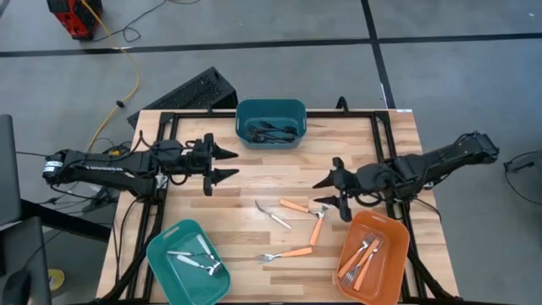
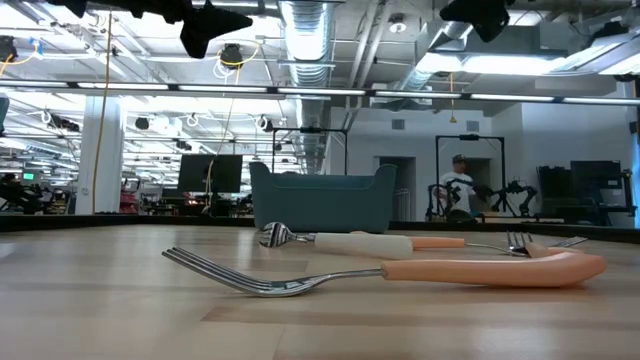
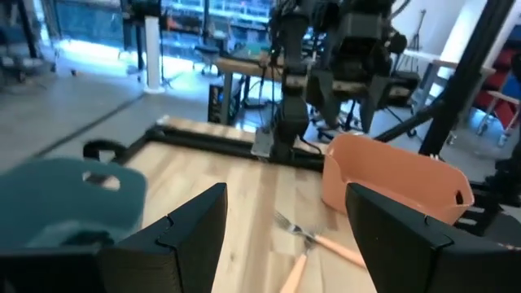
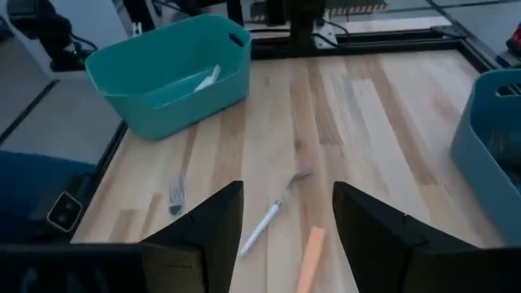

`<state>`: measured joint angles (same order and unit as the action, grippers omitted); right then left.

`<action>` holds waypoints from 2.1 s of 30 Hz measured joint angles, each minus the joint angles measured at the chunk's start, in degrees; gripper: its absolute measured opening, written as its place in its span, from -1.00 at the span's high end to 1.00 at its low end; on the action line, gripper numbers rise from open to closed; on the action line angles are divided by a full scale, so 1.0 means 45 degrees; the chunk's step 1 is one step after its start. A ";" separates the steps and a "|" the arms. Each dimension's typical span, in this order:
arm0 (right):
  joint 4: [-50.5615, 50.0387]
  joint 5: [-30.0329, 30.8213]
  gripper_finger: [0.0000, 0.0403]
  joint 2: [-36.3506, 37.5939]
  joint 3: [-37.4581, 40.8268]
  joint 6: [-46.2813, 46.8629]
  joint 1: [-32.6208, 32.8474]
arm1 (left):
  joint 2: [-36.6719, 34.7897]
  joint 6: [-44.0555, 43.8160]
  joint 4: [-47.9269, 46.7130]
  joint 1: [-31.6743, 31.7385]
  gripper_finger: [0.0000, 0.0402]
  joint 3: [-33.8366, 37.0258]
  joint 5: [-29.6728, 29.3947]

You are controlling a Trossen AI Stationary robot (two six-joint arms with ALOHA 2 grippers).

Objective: Sort silverware by color (type)
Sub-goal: Put the orange fork into the orange bin

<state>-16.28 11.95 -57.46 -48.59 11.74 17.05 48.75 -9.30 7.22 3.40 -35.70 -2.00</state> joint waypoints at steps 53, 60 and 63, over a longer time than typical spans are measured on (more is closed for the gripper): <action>0.0700 -0.0989 -0.37 -0.4759 0.0954 0.0207 0.0642 | -0.1923 -0.0219 -0.0054 -0.0952 -0.17 0.1987 -0.0816; 0.0575 -0.1678 -0.37 -0.5854 0.0735 -0.0916 0.1554 | -0.1919 -0.0218 -0.0107 -0.0952 -0.17 0.1987 -0.1093; 0.0307 -0.1677 -0.37 -0.6298 0.0735 -0.1959 0.1927 | -0.1919 -0.0194 -0.0116 -0.0952 -0.17 0.1987 -0.1107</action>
<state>-14.90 4.41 -85.80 -45.28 2.92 25.72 40.12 -10.17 6.70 -0.89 -26.76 -6.98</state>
